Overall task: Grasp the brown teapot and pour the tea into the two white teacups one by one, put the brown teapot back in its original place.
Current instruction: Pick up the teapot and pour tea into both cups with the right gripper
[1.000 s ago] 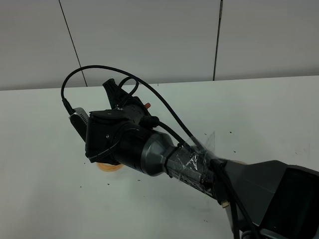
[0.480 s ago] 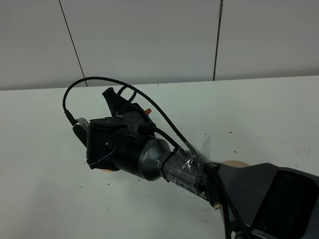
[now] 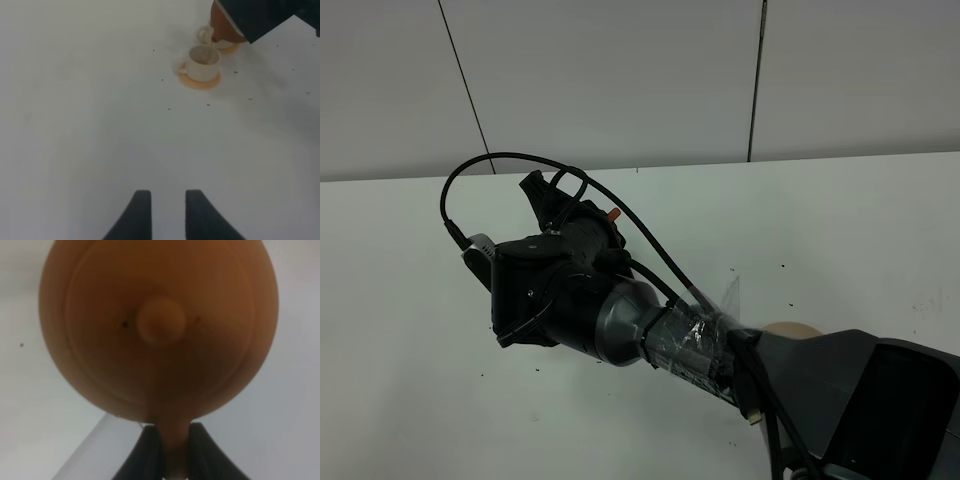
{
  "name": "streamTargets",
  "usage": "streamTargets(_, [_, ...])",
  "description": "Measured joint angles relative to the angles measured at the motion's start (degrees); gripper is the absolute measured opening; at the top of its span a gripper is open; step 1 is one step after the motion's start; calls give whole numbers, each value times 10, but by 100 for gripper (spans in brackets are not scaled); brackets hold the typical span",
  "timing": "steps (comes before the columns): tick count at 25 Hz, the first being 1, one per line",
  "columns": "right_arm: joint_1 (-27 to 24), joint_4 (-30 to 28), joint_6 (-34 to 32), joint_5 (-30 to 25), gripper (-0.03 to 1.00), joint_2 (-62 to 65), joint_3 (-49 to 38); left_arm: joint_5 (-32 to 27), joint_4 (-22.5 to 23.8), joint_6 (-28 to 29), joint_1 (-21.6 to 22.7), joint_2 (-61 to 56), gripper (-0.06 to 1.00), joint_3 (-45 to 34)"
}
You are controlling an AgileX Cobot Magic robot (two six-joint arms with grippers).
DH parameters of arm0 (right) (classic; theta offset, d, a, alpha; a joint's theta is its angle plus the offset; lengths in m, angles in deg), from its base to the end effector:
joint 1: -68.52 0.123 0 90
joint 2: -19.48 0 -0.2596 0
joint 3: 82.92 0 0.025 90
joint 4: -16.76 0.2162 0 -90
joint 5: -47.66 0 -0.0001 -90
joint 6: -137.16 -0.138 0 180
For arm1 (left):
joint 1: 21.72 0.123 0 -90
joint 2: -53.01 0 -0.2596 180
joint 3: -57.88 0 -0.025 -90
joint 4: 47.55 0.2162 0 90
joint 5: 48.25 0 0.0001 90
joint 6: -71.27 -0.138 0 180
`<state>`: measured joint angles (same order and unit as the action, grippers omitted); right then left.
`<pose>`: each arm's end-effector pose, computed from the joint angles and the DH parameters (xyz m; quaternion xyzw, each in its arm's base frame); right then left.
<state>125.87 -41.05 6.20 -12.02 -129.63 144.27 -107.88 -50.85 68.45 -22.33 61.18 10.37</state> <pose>0.3517 0.3619 0.1596 -0.7963 0.3783 -0.4396 0.1723 0.0320 -0.0072 0.2435 0.0263 0.8441 -0.0185 0.5352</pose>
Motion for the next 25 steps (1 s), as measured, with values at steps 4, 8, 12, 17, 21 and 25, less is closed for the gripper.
streamTargets(4, [1,-7,0,0,9,0,0,0,0,0,0,0,24,0])
streamTargets(8, [1,-9,0,0,9,0,0,0,0,0,0,0,24,0])
streamTargets(12, [1,-10,0,0,9,0,0,0,0,0,0,0,24,0])
streamTargets(17, [1,-11,-1,0,9,0,0,0,0,0,0,0,24,0])
streamTargets(21, [1,-12,-1,0,9,0,0,0,0,0,0,0,24,0])
streamTargets(25, [1,-16,-1,0,9,0,0,0,0,0,0,0,24,0])
